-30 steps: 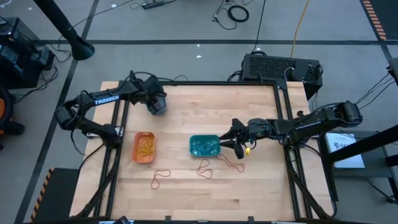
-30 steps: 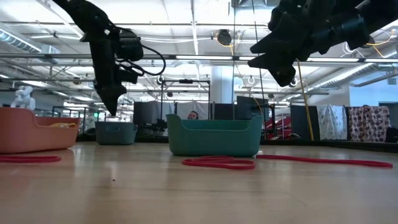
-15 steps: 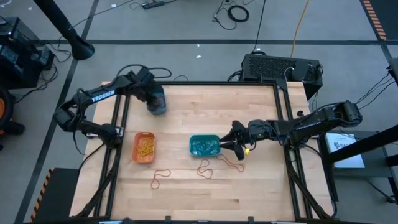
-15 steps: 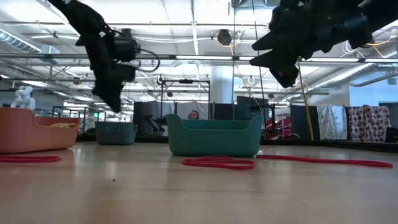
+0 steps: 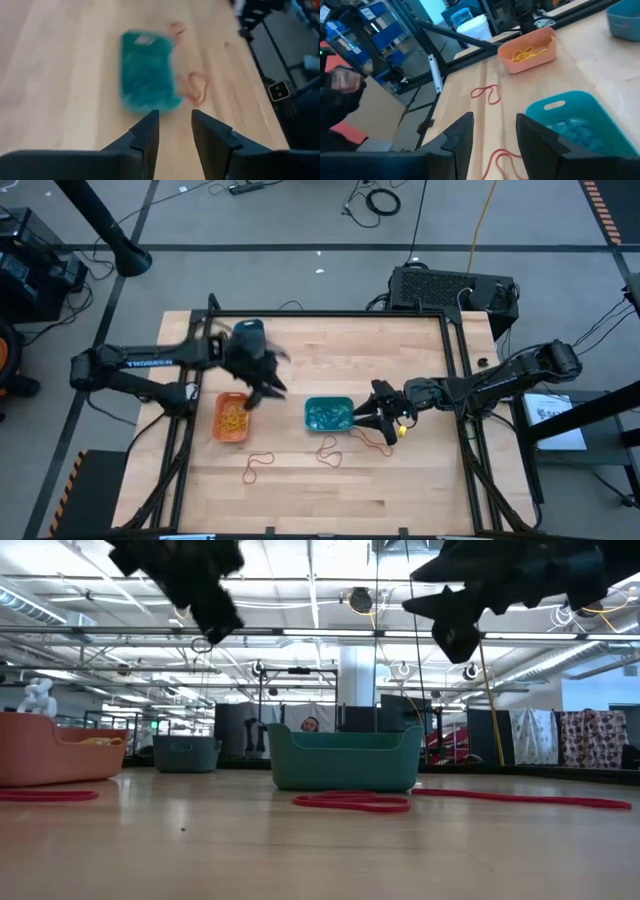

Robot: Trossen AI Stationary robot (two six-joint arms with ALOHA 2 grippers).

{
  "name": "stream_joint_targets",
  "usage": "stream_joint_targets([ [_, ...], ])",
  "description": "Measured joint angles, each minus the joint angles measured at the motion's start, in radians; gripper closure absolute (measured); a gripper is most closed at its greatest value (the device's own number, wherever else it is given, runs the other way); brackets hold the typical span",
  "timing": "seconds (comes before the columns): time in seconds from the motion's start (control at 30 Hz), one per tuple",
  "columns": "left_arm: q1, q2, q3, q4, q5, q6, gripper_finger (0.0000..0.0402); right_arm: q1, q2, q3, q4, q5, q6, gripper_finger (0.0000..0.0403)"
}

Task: Sort rubber bands into baskets
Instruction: Put the red rubber band into the blue bin

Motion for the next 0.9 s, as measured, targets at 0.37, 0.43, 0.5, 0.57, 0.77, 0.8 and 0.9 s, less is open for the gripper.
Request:
stream_joint_targets([
  [0.37,-0.544,0.250,-0.046,0.544,-0.335,0.103,0.0281,0.155,0.000,0.000,0.004,0.134,0.000,0.0261],
  [0.43,-0.602,0.341,-0.046,0.658,-0.381,0.153,0.0281,0.186,0.000,0.000,0.003,0.178,0.000,0.0261],
  [0.5,-0.640,0.431,-0.046,0.756,-0.413,0.197,0.0281,0.216,0.009,0.000,0.007,0.230,0.000,0.0261],
  [0.57,-0.657,0.522,-0.031,0.835,-0.418,0.216,0.0281,0.246,0.022,0.000,-0.002,0.271,0.000,0.0261],
  [0.77,-0.637,0.725,0.080,0.882,-0.422,0.212,0.0281,0.327,0.126,0.000,0.052,0.336,0.004,0.0261],
  [0.8,-0.631,0.751,0.098,0.867,-0.423,0.211,0.0281,0.340,0.149,0.000,0.066,0.342,0.007,0.0261],
  [0.9,-0.618,0.801,0.151,0.775,-0.425,0.209,0.0281,0.371,0.228,0.001,0.119,0.341,0.021,0.0261],
])
